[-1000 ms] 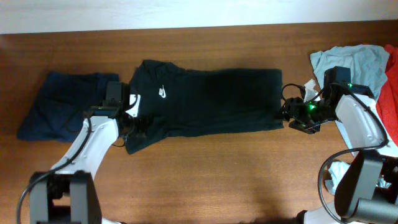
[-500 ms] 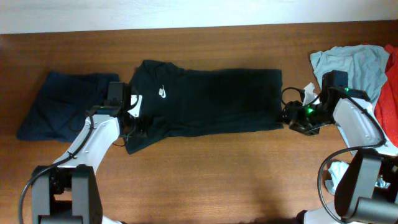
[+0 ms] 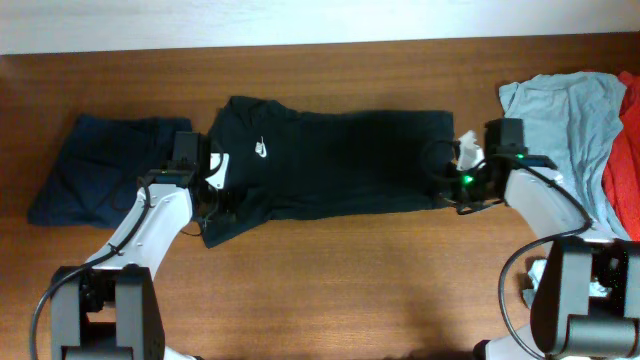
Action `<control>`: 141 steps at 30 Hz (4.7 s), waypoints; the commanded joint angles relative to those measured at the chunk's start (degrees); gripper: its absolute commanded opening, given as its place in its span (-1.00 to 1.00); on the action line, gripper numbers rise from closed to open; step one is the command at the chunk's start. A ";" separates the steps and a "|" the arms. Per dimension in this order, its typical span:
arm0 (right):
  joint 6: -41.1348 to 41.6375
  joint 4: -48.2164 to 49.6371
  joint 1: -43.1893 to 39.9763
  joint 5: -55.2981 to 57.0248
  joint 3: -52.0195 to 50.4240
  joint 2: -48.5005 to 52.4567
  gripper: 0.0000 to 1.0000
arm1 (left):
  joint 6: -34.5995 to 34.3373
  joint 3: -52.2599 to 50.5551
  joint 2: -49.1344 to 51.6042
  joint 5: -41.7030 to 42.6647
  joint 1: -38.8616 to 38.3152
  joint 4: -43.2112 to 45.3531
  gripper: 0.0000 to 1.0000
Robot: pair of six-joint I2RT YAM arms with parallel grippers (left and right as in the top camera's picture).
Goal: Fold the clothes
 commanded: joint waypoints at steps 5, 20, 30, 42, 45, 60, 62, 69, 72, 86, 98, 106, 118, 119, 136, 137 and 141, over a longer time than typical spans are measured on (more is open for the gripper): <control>0.31 0.04 2.36 3.91 -0.37 5.20 -0.92 | 0.37 6.47 -3.48 3.41 0.35 -7.91 -0.28; -2.05 -9.88 -1.60 1.18 -0.28 3.30 -0.07 | -6.12 0.02 -4.33 3.41 0.35 -15.91 0.23; -2.99 -13.51 -8.92 1.11 -0.28 3.30 0.02 | -21.11 -8.98 -4.33 2.23 0.35 -4.83 0.23; -2.99 -13.46 -8.83 1.11 -0.28 3.30 0.03 | -29.70 -10.60 -4.31 -6.69 0.37 1.75 0.25; -2.99 -13.49 -8.83 1.11 -0.28 3.30 0.04 | -29.70 -10.60 -4.31 -7.15 0.35 1.64 0.25; -2.99 -14.32 -8.83 1.09 -0.28 3.30 0.04 | -30.80 -10.60 -4.31 -11.23 3.30 2.78 0.25; -3.04 -14.32 -8.83 1.09 -0.31 3.30 0.04 | -31.06 -10.60 -4.31 -11.06 4.15 2.51 0.25; -3.41 -14.27 -8.83 1.11 -0.31 3.30 0.04 | -32.68 -12.28 -4.15 -7.63 5.22 4.35 0.34; -3.41 -14.25 -8.83 1.11 -0.31 3.30 0.04 | -32.68 -13.49 -3.06 -7.08 5.22 5.25 0.30; 2.08 -15.06 -8.83 2.08 -1.79 3.63 0.36 | -30.42 -12.52 -0.70 -7.06 8.81 3.96 -0.99; 12.94 3.96 -8.83 -1.97 -7.82 3.63 0.22 | -27.85 -12.50 -0.79 -6.43 10.12 3.15 -0.99; 13.38 3.89 -8.83 -0.31 -8.00 3.63 -0.32 | -27.85 -12.50 -0.79 -6.43 10.12 3.17 -0.99; 15.43 7.85 -8.83 1.95 -8.00 3.63 -0.28 | -26.36 -12.50 -0.79 -6.45 10.12 3.17 -0.99; 15.76 7.85 -8.83 1.97 -8.00 3.63 -0.35 | -26.38 -12.50 -0.79 -6.45 10.12 3.17 -0.99; 7.87 -7.76 -16.48 13.20 -3.89 -0.68 -0.92 | -22.91 -7.93 -3.67 -5.57 10.12 -4.68 -0.99; 7.19 -8.66 -16.94 13.64 -3.87 -1.05 -0.92 | -22.69 -7.61 -4.22 -5.57 10.12 -5.27 -0.99; 6.16 -12.44 -17.55 16.59 -3.85 -1.22 -0.92 | -21.81 -7.26 -5.90 -5.60 10.12 -6.80 -0.99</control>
